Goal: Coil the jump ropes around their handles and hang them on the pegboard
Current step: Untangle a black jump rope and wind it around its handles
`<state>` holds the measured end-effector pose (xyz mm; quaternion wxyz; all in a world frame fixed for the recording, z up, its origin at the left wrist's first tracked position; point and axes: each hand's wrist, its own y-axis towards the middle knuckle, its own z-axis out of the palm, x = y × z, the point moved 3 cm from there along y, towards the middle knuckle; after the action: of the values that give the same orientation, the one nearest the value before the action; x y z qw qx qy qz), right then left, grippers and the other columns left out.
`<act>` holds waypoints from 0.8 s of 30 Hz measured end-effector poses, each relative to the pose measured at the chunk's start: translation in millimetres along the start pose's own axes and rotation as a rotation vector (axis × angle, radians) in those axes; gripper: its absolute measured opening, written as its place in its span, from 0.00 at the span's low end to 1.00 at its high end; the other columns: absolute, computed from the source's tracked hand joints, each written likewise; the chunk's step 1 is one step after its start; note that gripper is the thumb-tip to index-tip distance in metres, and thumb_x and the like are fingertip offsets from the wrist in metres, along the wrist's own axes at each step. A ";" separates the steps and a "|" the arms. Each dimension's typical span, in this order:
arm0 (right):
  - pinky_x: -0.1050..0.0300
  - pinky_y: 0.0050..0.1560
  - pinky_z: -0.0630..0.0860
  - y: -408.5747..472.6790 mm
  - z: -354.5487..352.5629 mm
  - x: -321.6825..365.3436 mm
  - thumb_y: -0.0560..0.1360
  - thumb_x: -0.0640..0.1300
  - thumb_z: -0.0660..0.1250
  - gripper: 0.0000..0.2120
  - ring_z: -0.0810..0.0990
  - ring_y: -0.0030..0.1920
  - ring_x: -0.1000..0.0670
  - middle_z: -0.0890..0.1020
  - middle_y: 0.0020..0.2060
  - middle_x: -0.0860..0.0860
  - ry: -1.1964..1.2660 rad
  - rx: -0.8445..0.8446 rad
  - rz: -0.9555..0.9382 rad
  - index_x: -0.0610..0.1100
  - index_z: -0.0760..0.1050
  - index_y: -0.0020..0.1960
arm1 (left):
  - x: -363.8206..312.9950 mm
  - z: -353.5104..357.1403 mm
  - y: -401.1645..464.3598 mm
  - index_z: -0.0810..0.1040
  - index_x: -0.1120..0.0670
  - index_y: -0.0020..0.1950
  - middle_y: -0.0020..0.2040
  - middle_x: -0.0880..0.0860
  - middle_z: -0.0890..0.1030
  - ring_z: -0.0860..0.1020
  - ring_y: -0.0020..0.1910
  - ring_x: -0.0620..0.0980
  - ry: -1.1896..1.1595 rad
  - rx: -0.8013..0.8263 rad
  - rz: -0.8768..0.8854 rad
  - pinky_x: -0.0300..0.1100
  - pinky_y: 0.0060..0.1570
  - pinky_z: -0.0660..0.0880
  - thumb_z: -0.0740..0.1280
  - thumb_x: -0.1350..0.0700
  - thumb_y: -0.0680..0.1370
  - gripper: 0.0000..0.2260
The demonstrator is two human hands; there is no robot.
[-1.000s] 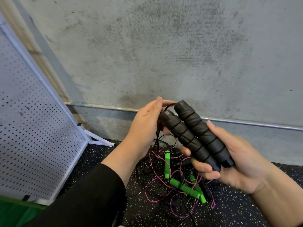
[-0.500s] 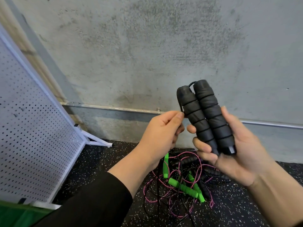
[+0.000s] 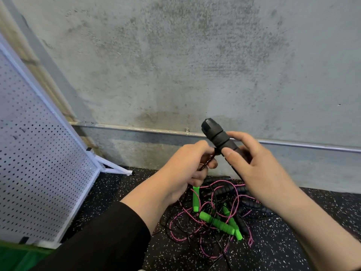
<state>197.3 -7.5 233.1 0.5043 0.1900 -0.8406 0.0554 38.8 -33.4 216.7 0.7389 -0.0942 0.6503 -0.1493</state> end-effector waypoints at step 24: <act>0.41 0.51 0.84 -8.8 -2.1 0.8 0.80 0.61 0.56 0.28 0.85 0.51 0.35 0.82 0.58 0.33 0.971 0.402 0.605 0.41 0.83 0.61 | -2.7 -4.4 1.1 0.70 0.51 0.36 0.32 0.52 0.67 0.55 0.27 0.46 -0.091 -0.057 0.116 0.37 0.24 0.54 0.65 0.46 0.82 0.17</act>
<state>202.0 -15.1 234.0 0.7463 -0.0127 -0.5043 0.4342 34.3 -31.2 218.3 0.7722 -0.0839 0.6243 -0.0832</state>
